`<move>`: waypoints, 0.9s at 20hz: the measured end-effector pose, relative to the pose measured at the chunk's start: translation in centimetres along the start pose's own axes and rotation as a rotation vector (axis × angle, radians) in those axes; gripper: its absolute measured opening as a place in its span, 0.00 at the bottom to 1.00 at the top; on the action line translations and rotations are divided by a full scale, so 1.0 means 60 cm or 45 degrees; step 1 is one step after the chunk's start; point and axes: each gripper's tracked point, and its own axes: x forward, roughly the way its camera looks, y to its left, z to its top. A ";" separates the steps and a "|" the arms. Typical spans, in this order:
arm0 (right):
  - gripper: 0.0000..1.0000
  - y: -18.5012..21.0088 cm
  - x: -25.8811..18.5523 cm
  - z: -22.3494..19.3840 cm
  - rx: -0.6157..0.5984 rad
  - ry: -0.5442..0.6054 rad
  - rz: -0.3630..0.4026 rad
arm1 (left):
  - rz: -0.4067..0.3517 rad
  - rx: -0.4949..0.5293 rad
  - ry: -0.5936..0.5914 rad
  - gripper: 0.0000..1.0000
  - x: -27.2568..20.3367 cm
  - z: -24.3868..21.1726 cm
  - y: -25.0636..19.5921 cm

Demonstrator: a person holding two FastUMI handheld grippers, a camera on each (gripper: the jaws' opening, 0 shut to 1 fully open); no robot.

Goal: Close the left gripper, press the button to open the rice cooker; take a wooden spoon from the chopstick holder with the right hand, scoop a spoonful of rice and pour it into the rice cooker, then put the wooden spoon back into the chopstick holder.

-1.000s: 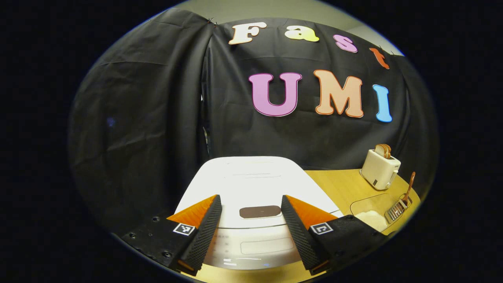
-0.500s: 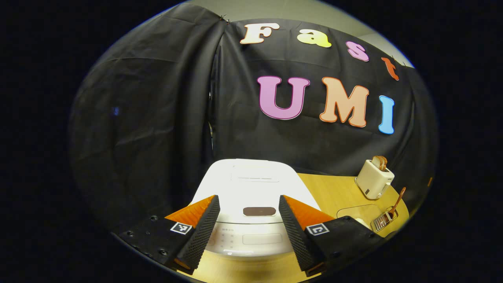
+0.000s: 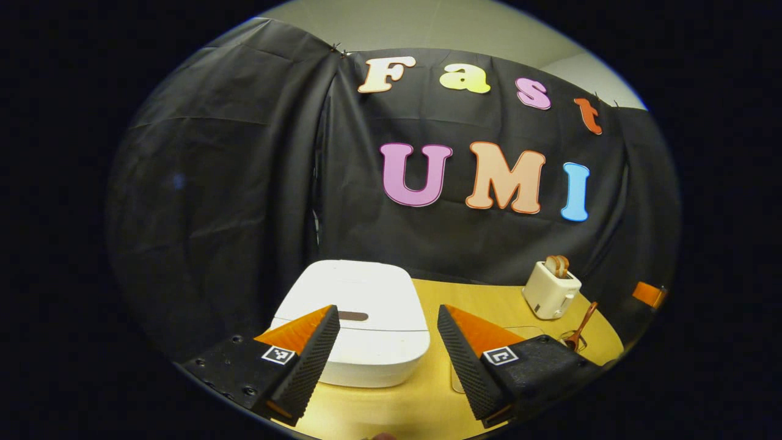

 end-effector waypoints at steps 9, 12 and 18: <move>1.00 -0.044 -0.017 0.007 -0.041 -0.019 -0.062 | -0.221 0.029 0.080 0.95 0.008 -0.057 -0.159; 1.00 -0.061 -0.018 0.010 -0.024 -0.026 -0.101 | -0.293 0.051 0.116 0.96 0.027 -0.064 -0.198; 0.99 -0.094 -0.026 0.012 -0.013 -0.029 -0.178 | -0.378 0.096 0.137 0.96 0.045 -0.067 -0.233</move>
